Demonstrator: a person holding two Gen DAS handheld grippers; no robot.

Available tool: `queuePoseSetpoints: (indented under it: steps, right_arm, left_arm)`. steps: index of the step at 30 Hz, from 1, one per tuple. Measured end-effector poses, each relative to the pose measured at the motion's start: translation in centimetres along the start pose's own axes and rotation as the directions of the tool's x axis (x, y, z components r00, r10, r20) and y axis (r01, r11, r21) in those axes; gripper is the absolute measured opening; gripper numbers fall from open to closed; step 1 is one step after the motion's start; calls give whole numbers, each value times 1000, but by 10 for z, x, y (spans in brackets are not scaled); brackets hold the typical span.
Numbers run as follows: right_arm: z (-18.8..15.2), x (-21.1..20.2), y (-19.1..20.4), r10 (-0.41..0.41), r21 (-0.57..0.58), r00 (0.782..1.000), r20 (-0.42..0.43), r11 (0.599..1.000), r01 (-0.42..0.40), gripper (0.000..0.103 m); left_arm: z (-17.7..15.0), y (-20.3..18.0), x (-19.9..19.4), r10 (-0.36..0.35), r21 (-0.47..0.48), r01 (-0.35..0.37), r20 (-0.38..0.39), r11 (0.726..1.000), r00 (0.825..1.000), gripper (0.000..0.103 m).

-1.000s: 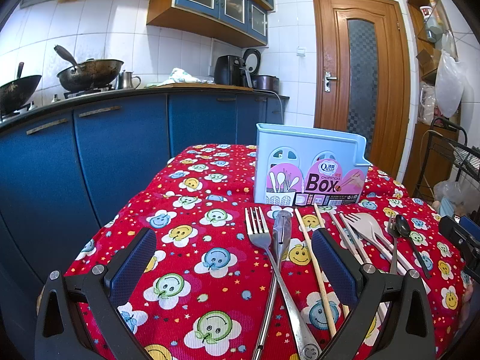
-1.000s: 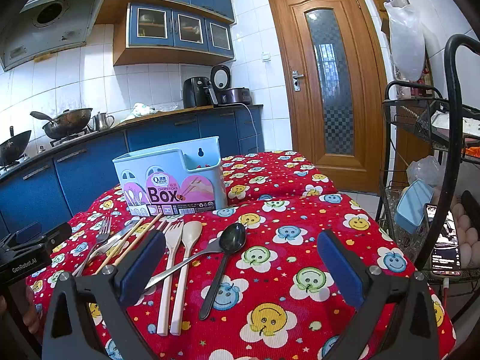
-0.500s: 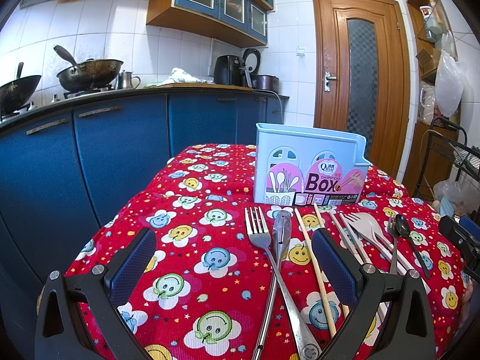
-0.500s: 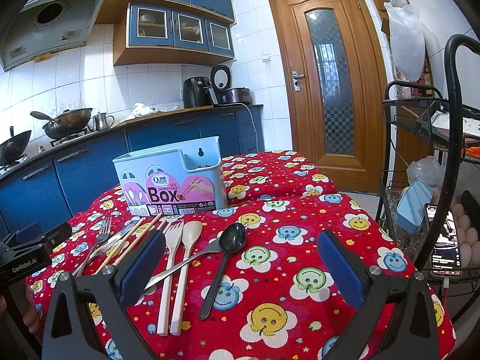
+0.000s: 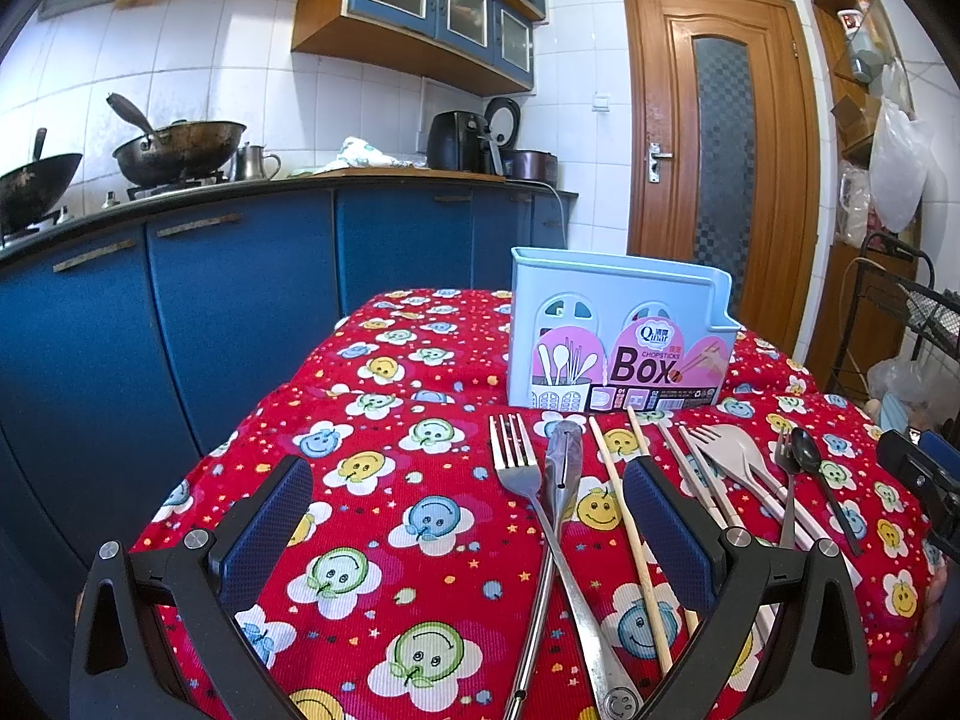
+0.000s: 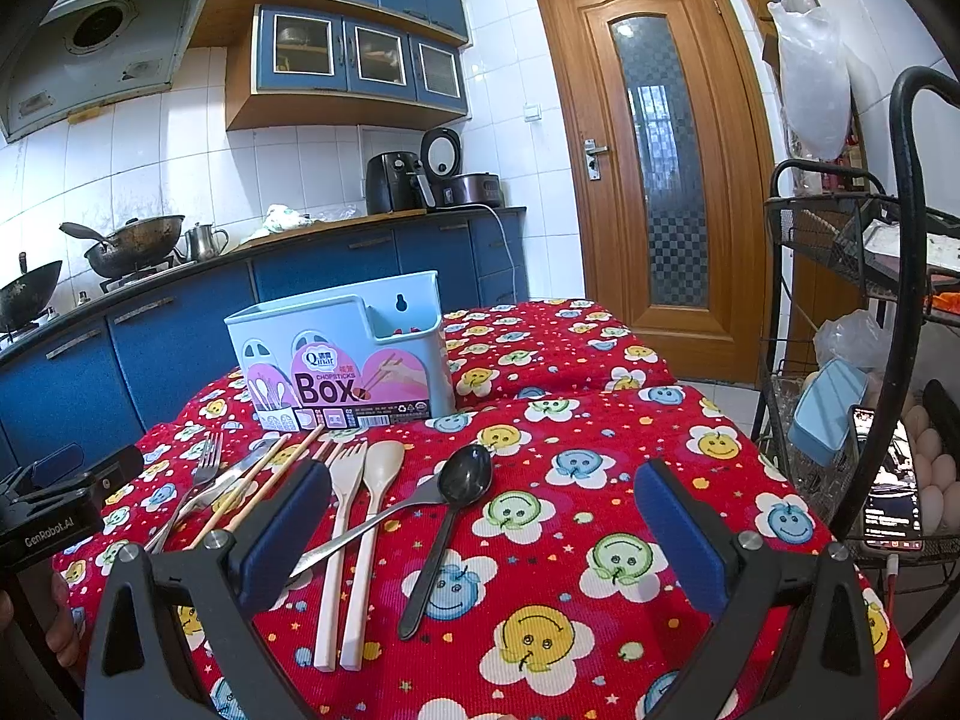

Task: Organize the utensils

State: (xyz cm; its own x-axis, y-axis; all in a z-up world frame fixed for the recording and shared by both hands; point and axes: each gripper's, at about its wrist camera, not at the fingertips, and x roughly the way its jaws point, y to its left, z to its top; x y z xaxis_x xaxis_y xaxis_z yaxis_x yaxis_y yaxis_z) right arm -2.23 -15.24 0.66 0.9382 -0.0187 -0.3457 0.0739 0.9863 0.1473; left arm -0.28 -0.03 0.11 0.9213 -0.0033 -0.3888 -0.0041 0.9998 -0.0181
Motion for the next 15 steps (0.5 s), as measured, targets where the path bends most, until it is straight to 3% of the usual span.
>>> queuePoseSetpoints:
  steps: [9, 15]
  right_arm:
    - [6, 4, -4, 29, 6, 998, -62, 1000, -29, 103]
    - [23, 15, 3, 45, -49, 981, -188, 997, -55, 103]
  left_arm:
    - [14, 0, -5, 14, 38, -14, -7, 999, 1000, 103]
    - [30, 2, 3, -29, 92, 38, -99, 995, 995, 103]
